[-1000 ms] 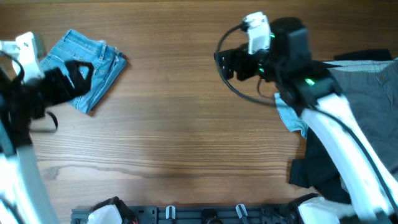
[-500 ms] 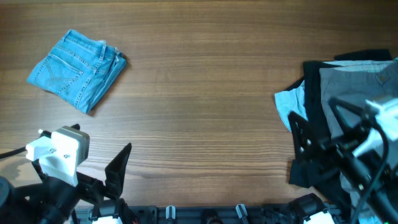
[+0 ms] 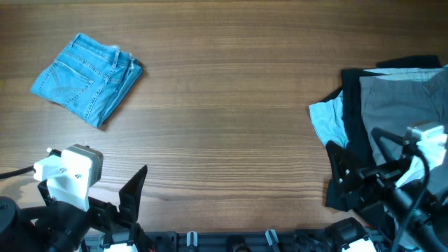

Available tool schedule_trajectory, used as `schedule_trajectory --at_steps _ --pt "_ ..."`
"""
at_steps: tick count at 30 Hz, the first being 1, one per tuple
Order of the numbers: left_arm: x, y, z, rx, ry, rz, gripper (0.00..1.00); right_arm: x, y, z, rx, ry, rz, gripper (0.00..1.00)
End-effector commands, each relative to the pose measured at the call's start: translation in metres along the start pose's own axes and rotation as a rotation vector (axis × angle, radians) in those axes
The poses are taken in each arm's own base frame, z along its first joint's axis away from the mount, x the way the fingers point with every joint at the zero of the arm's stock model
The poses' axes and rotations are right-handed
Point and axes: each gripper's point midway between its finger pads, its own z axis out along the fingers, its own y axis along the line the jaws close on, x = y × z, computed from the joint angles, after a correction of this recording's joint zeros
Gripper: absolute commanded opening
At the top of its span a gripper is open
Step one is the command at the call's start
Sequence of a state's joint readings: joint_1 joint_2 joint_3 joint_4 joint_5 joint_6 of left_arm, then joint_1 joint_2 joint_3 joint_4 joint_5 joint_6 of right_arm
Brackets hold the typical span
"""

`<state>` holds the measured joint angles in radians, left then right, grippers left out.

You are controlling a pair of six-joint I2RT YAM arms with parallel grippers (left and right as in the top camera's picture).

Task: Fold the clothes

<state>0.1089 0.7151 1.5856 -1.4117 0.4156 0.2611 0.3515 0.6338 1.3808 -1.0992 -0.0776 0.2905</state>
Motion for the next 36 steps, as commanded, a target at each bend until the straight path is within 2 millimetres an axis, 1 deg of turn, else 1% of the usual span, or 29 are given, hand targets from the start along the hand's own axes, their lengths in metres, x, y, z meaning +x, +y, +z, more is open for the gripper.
schedule_trajectory --at_steps 1,2,3,4,5,6,8,9,11,12,13,17,18,20,22,24,25,32,36 --pt "0.001 0.001 0.003 0.001 0.011 0.019 1.0 -0.008 -0.023 -0.003 0.135 -0.04 -0.089 1.0" --pt "0.001 0.001 0.003 0.001 0.011 0.019 1.0 -0.013 -0.029 -0.003 0.177 -0.068 -0.153 1.0" --pt "0.001 0.001 0.003 0.001 0.011 0.019 1.0 -0.023 -0.031 0.0 0.195 -0.116 -0.278 1.0" --pt "0.001 0.001 0.003 0.001 0.011 0.019 1.0 -0.027 -0.032 0.003 0.2 -0.14 -0.334 1.0" --pt "0.001 0.001 0.003 0.001 0.011 0.019 1.0 -0.029 -0.032 0.007 0.201 -0.167 -0.396 1.0" --pt "0.001 0.001 0.003 0.001 0.011 0.019 1.0 -0.025 -0.036 0.013 0.206 -0.179 -0.437 1.0" --pt "0.001 0.001 0.003 0.001 0.011 0.019 1.0 -0.005 -0.049 0.025 0.227 -0.164 -0.432 1.0" --pt "0.001 0.001 0.003 0.001 0.011 0.019 1.0 0.008 -0.057 0.031 0.242 -0.143 -0.421 1.0" --pt "0.001 0.001 0.003 0.001 0.011 0.019 1.0 0.051 -0.074 0.05 0.253 -0.085 -0.353 1.0" --pt "0.001 0.001 0.003 0.001 0.011 0.019 1.0 0.071 -0.077 0.06 0.23 -0.071 -0.307 1.0" --pt "0.001 0.001 0.003 0.001 0.011 0.019 1.0 0.087 -0.077 0.069 0.191 -0.074 -0.3 1.0" --pt "0.001 0.001 0.003 0.001 0.011 0.019 1.0 0.136 -0.07 0.099 0.041 -0.138 -0.321 1.0" --pt "0.001 0.001 0.003 0.001 0.011 0.019 1.0 0.146 -0.073 0.105 0.039 -0.149 -0.324 1.0" --pt "0.001 0.001 0.003 0.001 0.011 0.019 1.0 0.159 -0.079 0.116 0.034 -0.19 -0.331 1.0" --pt "0.001 0.001 0.003 0.001 0.011 0.019 1.0 0.169 -0.083 0.123 0.024 -0.217 -0.281 1.0" --pt "0.001 0.001 0.003 0.001 0.011 0.019 1.0 0.179 -0.088 0.135 0.015 -0.232 -0.219 1.0" --pt "0.001 0.001 0.003 0.001 0.011 0.019 1.0 0.174 -0.088 0.134 0.017 -0.255 -0.229 1.0" --pt "0.001 0.001 0.003 0.001 0.011 0.019 1.0 0.161 -0.087 0.136 0.008 -0.361 -0.25 1.0" --pt "0.001 0.001 0.003 0.001 0.011 0.019 1.0 0.161 -0.087 0.137 0.005 -0.38 -0.254 1.0"
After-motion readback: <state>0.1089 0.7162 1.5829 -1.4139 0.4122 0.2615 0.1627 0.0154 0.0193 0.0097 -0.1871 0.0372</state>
